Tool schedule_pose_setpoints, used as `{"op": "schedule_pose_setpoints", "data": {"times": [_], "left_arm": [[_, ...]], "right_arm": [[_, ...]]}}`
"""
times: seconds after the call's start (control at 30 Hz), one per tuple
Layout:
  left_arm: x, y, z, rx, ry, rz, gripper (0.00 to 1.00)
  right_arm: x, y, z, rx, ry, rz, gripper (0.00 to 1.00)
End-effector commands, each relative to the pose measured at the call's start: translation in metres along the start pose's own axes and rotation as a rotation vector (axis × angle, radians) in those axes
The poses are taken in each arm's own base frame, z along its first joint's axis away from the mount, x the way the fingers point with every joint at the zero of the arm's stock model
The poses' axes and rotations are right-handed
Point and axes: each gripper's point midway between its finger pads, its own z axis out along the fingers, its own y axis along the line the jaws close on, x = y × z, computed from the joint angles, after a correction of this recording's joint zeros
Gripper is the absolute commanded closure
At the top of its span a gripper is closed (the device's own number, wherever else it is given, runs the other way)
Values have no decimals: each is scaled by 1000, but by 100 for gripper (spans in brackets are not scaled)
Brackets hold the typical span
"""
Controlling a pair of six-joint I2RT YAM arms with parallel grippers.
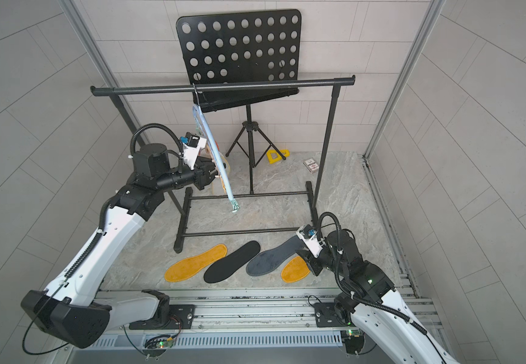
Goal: Take the shoe insoles off the hanger
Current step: Remove the insole from the hanger.
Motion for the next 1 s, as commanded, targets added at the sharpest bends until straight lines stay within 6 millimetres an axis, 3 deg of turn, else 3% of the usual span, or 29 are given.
{"op": "schedule_pose_setpoints", "data": {"times": [0.0, 0.17, 0.23, 0.4, 0.63, 0.77, 0.97], "left_arm": [[18, 0, -8, -22, 50, -6, 62], [31, 0, -22, -87, 71, -15, 40], [45, -4, -29, -106, 106, -13, 37], [87, -11, -49, -162, 178, -75, 35], [169, -5, -83, -297, 304, -146, 35], [189, -2, -98, -368, 342, -103, 35], [234, 7, -99, -416, 424, -137, 36]], "right_arm": [[2, 2, 1, -6, 6, 12, 64], [4, 6, 4, -28, 14, 5, 64], [4, 6, 3, -27, 12, 3, 64], [4, 6, 4, -29, 16, 4, 63], [4, 20, 3, -81, 13, -44, 63], [5, 22, 5, -79, 20, -60, 63], [5, 25, 4, -95, 23, -74, 63]]}}
